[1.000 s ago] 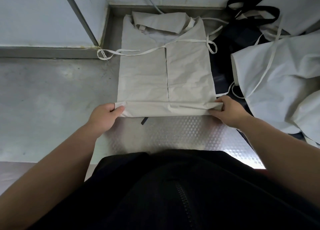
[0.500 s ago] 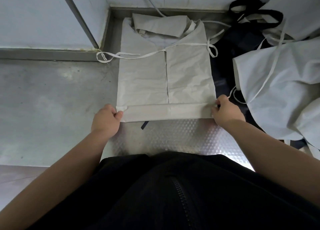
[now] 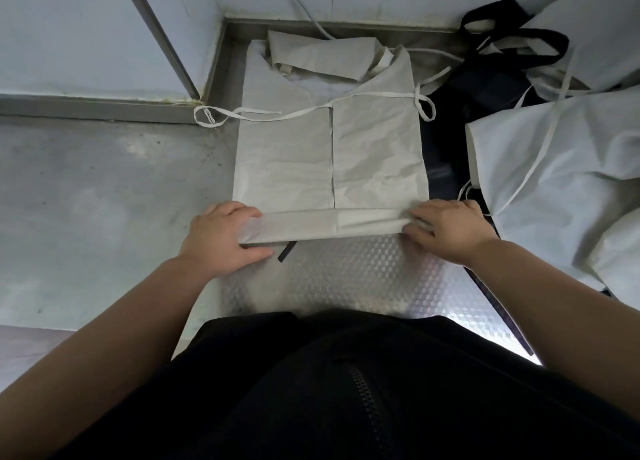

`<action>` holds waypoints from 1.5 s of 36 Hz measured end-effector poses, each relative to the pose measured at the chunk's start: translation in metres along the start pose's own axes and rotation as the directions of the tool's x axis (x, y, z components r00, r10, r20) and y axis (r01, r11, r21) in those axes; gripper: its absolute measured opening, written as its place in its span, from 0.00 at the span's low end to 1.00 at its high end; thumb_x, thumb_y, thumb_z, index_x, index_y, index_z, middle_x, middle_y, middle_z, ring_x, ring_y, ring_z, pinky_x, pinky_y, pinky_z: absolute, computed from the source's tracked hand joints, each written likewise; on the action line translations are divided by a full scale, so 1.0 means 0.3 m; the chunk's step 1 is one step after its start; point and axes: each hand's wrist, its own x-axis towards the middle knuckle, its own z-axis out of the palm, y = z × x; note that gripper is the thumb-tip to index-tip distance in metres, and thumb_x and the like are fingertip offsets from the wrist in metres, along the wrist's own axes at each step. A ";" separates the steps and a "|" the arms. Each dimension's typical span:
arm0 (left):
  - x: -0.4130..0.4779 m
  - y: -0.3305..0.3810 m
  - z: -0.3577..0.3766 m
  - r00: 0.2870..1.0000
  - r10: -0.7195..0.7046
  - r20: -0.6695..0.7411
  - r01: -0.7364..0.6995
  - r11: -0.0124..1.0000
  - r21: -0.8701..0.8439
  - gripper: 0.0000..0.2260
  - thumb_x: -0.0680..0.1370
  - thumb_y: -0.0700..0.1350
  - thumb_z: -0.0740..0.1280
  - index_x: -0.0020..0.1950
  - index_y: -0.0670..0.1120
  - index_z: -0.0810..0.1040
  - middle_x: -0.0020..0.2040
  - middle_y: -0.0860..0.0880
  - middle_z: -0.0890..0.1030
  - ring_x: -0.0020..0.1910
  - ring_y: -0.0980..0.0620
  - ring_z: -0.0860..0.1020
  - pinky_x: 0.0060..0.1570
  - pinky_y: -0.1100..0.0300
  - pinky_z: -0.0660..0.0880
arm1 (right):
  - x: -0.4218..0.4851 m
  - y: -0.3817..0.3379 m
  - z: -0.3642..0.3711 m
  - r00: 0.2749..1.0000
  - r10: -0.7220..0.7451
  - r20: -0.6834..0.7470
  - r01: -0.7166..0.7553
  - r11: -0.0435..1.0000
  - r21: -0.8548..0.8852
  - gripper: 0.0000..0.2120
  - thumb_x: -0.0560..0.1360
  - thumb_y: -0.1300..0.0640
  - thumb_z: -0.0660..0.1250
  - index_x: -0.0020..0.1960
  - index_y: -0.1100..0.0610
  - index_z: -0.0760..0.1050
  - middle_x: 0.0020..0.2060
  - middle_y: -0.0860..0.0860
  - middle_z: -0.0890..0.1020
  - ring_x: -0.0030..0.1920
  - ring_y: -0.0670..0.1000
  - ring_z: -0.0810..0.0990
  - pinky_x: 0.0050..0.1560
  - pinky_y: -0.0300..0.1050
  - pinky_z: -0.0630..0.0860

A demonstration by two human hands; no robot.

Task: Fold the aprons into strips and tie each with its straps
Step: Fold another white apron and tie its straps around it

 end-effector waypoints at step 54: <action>-0.042 -0.084 -0.060 0.979 -0.194 0.066 0.199 0.829 -0.523 0.05 0.75 0.47 0.71 0.49 0.50 0.79 0.43 0.58 0.80 0.38 0.61 0.75 0.35 0.66 0.67 | -0.098 -0.153 0.016 0.987 0.149 0.058 -0.159 0.875 0.457 0.10 0.75 0.48 0.66 0.50 0.54 0.73 0.43 0.52 0.79 0.45 0.53 0.77 0.38 0.43 0.70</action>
